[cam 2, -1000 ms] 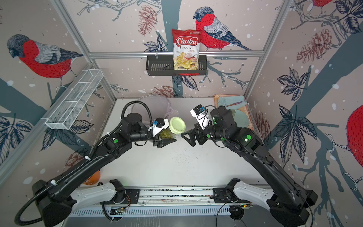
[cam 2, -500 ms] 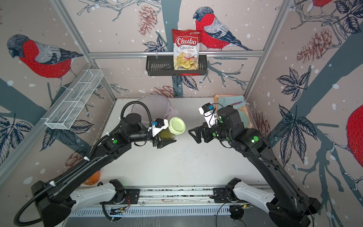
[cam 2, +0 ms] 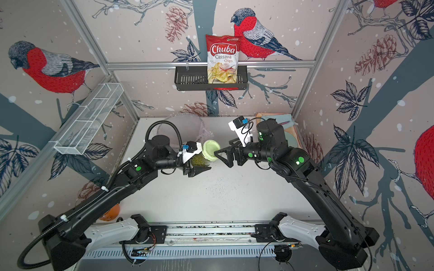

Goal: Empty moldy mung beans from jars
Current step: Unscrew the lid from the jar.

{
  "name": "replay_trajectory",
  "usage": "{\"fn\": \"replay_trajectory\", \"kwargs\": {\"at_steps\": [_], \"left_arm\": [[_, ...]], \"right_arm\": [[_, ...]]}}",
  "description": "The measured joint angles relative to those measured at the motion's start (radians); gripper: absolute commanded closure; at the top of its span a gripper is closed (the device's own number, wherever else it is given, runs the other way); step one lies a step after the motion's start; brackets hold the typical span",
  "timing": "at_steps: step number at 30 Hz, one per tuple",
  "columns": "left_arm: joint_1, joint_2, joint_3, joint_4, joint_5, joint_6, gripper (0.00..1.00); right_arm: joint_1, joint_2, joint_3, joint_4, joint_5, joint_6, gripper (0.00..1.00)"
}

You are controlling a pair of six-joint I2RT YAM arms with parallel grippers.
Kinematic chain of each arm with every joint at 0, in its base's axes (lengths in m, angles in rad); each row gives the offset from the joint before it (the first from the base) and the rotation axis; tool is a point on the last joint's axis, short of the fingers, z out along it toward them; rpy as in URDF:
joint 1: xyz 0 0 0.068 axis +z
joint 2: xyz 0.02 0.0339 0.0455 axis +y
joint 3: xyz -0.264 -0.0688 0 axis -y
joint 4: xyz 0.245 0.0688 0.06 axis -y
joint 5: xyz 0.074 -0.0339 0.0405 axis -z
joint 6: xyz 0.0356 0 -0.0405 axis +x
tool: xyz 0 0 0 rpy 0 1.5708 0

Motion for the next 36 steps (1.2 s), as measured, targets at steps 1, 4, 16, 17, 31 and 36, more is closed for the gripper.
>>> {"fn": "replay_trajectory", "kwargs": {"at_steps": [1, 4, 16, 17, 31, 36], "left_arm": [[0.0, 0.0, 0.0, 0.0, 0.0, 0.0, 1.0], [0.0, 0.0, 0.0, 0.0, 0.0, 0.0, 1.0], [0.0, 0.001, 0.0, -0.001, -0.001, -0.001, 1.0], [0.0, 0.001, 0.0, -0.001, 0.0, -0.001, 1.0], [0.0, 0.004, 0.0, 0.0, 0.0, -0.001, 1.0], [0.0, 0.005, 0.0, 0.0, 0.0, -0.001, 1.0]], "right_arm": [[0.003, 0.007, 0.003, 0.005, -0.003, 0.0, 0.01], [0.019, 0.021, 0.009, 0.018, -0.008, 0.001, 0.01], [0.06, 0.073, 0.029, 0.03, -0.012, 0.0, 0.01], [0.064, 0.077, 0.032, 0.03, -0.011, -0.001, 0.01], [0.099, 0.108, 0.062, 0.019, 0.006, -0.008, 0.0], [0.113, 0.114, 0.063, 0.01, 0.021, -0.011, 0.01]]}}
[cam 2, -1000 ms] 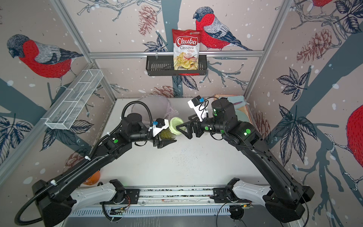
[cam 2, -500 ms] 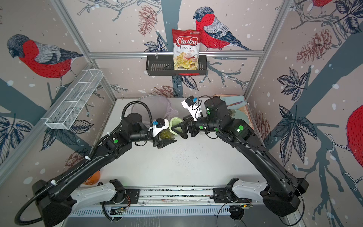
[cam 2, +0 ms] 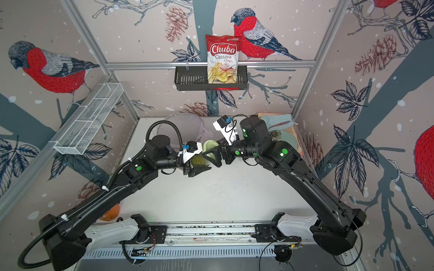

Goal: Empty moldy mung beans from jars
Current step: Unscrew the lid from the jar.

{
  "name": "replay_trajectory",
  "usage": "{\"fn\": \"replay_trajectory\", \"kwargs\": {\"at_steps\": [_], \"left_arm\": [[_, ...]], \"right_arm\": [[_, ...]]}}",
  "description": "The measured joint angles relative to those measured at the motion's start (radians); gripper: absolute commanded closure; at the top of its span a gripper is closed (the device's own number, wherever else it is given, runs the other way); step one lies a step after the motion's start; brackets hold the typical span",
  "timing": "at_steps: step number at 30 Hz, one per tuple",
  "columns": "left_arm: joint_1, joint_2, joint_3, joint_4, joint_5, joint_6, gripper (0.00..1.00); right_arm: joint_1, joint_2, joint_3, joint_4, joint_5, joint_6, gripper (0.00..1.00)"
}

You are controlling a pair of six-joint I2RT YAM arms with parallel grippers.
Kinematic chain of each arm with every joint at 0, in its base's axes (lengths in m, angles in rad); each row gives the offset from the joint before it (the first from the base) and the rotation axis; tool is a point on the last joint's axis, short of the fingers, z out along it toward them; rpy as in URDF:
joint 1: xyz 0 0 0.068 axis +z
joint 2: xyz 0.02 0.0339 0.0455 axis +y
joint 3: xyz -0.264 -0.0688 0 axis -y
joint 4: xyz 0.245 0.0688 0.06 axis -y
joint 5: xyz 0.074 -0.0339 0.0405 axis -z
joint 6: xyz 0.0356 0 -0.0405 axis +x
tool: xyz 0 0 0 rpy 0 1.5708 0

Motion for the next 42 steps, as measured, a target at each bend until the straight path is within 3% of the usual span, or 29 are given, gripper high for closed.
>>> {"fn": "replay_trajectory", "kwargs": {"at_steps": [21, 33, 42], "left_arm": [[0.0, 0.0, 0.0, 0.0, 0.0, 0.0, 1.0], [0.0, -0.001, 0.0, 0.0, 0.0, 0.002, 1.0], [0.0, -0.003, 0.0, 0.004, 0.006, 0.002, 1.0]], "right_arm": [[0.009, -0.016, 0.005, -0.014, 0.036, -0.019, 0.04], [0.018, -0.007, 0.005, -0.02, 0.036, -0.023, 0.24], [0.018, -0.016, 0.005, -0.022, 0.035, -0.024, 0.29]]}}
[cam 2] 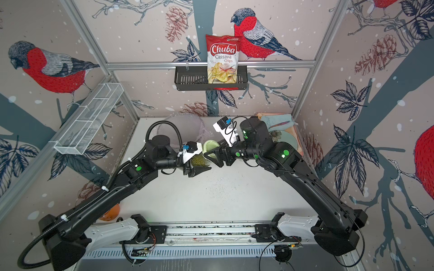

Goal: Empty moldy mung beans from jars
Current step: Unscrew the lid from the jar.

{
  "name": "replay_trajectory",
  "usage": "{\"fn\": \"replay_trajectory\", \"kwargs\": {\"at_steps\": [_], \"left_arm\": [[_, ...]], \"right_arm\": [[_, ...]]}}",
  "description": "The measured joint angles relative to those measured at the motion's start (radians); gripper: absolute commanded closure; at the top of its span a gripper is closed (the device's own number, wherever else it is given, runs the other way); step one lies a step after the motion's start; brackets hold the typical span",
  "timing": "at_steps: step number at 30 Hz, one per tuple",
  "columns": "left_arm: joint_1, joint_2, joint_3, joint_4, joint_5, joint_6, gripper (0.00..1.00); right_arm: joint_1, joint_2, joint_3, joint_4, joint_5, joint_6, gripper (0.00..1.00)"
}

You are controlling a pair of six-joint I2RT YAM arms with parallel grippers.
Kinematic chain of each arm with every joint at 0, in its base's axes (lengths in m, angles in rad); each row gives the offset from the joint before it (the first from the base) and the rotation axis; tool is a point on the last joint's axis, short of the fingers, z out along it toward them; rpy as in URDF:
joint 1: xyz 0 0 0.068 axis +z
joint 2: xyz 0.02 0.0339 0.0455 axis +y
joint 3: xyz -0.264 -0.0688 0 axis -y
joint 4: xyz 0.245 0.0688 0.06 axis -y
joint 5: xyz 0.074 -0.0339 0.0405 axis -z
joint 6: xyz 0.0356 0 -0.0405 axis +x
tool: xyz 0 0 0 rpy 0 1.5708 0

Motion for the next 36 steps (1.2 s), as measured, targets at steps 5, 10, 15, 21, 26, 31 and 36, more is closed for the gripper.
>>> {"fn": "replay_trajectory", "kwargs": {"at_steps": [5, 10, 15, 21, 26, 31, 36], "left_arm": [[-0.001, -0.002, 0.0, 0.002, 0.014, 0.005, 1.0], [-0.001, -0.002, 0.0, 0.002, 0.019, 0.006, 1.0], [-0.001, -0.002, 0.0, 0.002, 0.028, 0.007, 1.0], [-0.001, 0.001, 0.0, 0.001, 0.028, 0.006, 1.0], [-0.001, 0.003, 0.0, 0.003, 0.038, 0.003, 1.0], [0.0, 0.003, 0.0, -0.001, 0.019, -0.003, 1.0], [0.0, 0.002, 0.0, -0.001, 0.016, -0.003, 1.0]], "right_arm": [[0.001, -0.016, -0.009, 0.001, -0.003, -0.003, 0.29], [0.001, -0.028, -0.017, 0.005, -0.007, -0.007, 0.29], [0.001, -0.037, -0.02, 0.006, -0.007, -0.019, 0.29], [-0.003, -0.042, -0.033, 0.019, -0.006, -0.021, 0.3], [-0.012, -0.038, -0.028, 0.02, -0.021, -0.022, 0.31], [-0.028, -0.024, 0.0, 0.026, -0.028, -0.021, 0.32], [-0.034, -0.008, 0.01, 0.034, -0.041, -0.013, 0.32]]}}
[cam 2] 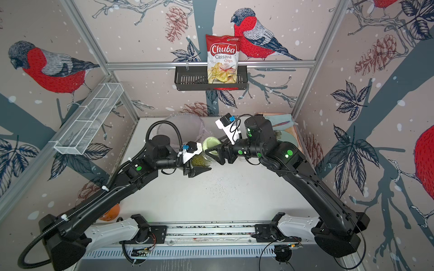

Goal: Empty moldy mung beans from jars
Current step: Unscrew the lid from the jar.

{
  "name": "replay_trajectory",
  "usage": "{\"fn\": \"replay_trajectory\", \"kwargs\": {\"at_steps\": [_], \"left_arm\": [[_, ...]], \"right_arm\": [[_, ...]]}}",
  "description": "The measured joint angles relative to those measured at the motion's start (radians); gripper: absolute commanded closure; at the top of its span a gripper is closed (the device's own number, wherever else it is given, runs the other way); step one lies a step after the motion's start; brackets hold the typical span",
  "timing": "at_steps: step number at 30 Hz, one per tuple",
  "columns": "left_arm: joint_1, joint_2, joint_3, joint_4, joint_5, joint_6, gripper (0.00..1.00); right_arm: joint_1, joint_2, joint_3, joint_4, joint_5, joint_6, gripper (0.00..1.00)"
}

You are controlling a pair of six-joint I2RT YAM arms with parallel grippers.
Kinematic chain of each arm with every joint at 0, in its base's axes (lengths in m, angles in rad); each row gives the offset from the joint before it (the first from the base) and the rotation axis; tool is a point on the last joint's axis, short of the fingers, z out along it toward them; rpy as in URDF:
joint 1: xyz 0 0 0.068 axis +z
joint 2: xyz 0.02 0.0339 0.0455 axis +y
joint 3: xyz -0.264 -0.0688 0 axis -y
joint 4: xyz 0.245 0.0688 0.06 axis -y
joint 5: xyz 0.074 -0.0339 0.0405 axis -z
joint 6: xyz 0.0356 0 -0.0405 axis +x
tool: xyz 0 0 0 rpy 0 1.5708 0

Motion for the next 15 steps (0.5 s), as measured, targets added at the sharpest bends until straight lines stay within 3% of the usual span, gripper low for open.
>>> {"fn": "replay_trajectory", "kwargs": {"at_steps": [15], "left_arm": [[0.0, 0.001, 0.0, 0.0, 0.0, -0.001, 1.0]], "right_arm": [[-0.14, -0.036, 0.012, -0.037, 0.002, -0.012, 0.32]]}}
